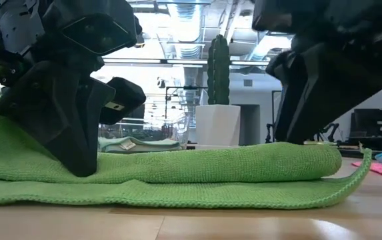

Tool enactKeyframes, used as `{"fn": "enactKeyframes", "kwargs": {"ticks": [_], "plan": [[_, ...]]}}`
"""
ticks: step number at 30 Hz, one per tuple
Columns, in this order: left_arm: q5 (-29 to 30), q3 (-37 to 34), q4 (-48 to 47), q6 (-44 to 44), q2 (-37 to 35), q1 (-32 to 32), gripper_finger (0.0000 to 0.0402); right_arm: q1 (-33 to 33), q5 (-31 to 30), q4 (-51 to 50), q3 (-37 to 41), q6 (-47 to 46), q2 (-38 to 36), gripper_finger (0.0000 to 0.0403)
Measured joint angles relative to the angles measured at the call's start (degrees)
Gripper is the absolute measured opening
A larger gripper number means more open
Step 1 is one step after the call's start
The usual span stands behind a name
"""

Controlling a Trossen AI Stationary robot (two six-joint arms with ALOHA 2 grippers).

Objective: Fold microfiber towels
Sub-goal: Fold the green microfiber towel

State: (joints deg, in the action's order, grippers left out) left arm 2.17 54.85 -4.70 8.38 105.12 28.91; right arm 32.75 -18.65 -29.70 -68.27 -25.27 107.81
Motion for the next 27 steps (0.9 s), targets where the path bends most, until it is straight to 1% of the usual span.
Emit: {"fn": "enactKeyframes", "kwargs": {"ticks": [5,7,10,13,18,23,25,27], "plan": [[0.0,0.0,-0.7,0.0,0.0,0.0,0.0000,-1.4,7.6,0.1,0.1,-1.9,0.0,0.0227],[0.0,0.0,-0.7,0.0,0.0,0.0,0.0000,-1.3,8.3,0.1,0.1,-2.4,0.0,0.0240],[0.0,0.6,-2.0,0.0,0.0,0.0,0.0000,-0.7,8.3,0.6,0.1,-2.8,0.0,0.0245],[-0.1,3.3,-6.7,0.8,0.0,0.0,0.0000,0.2,8.4,2.7,0.1,-2.1,0.0,0.0238],[-0.9,8.5,-15.3,2.1,0.0,0.3,0.0000,1.5,9.1,7.0,0.1,-0.3,0.0,0.0216],[-0.9,12.4,-20.4,2.8,-0.1,2.0,0.0000,3.2,9.7,11.1,0.1,1.8,0.0,0.0192],[0.2,14.2,-22.7,3.5,-0.1,2.9,0.0000,4.3,9.8,11.8,0.1,2.3,0.0,0.0183],[2.7,15.9,-25.1,4.4,-0.1,4.1,0.0000,5.4,9.8,12.3,0.1,2.6,0.1,0.0175]]}}
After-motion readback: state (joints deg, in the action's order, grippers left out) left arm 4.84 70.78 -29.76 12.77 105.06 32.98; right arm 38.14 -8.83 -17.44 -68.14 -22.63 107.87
